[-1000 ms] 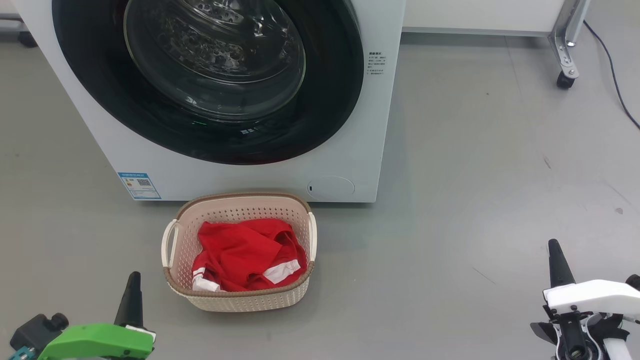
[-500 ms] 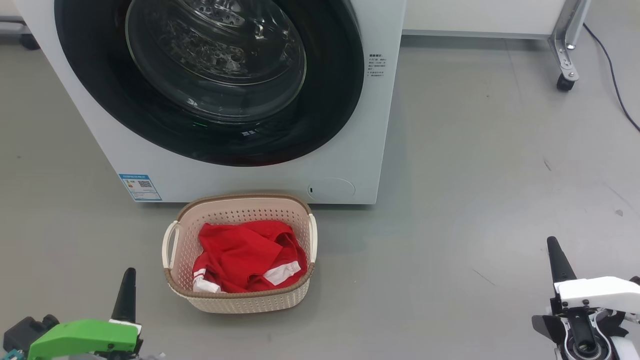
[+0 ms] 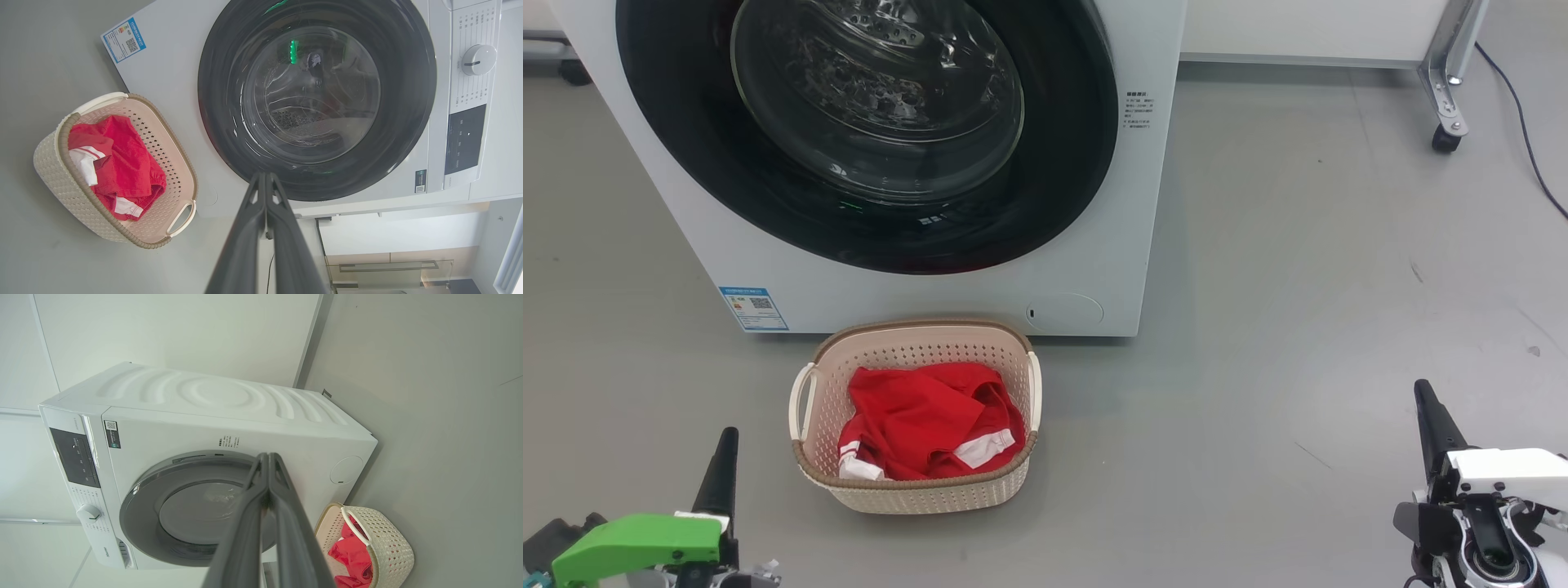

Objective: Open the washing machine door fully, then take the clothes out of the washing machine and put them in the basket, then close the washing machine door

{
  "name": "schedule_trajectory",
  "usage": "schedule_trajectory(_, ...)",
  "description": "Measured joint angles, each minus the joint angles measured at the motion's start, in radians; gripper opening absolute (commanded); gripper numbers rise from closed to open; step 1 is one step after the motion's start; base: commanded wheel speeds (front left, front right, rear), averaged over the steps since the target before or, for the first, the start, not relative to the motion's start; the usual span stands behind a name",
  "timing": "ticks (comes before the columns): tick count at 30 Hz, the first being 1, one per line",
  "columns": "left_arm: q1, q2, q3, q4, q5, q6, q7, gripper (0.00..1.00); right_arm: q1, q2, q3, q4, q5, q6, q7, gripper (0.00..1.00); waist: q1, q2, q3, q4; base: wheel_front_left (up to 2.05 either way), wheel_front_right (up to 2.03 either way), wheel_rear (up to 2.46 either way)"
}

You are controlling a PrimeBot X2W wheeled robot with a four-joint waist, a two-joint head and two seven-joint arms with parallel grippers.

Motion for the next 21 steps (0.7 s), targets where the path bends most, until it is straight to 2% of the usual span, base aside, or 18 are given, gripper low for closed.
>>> schedule_trajectory(10,-0.012,0.000,0.013,0.001,-0.094,0.000,0.026,0.00,-0.008,0.002,-0.014,0.007,0.108,0.005,0.029,0.00,0.0001,0.0000,-0.003,0.001,0.00,0.00,0.00)
schedule_trajectory(21,-0.013,0.000,0.014,0.001,-0.116,0.000,0.029,0.00,-0.011,0.002,-0.015,0.007,0.114,0.008,0.029,0.00,0.0000,0.0000,-0.004,0.001,0.00,0.00,0.00)
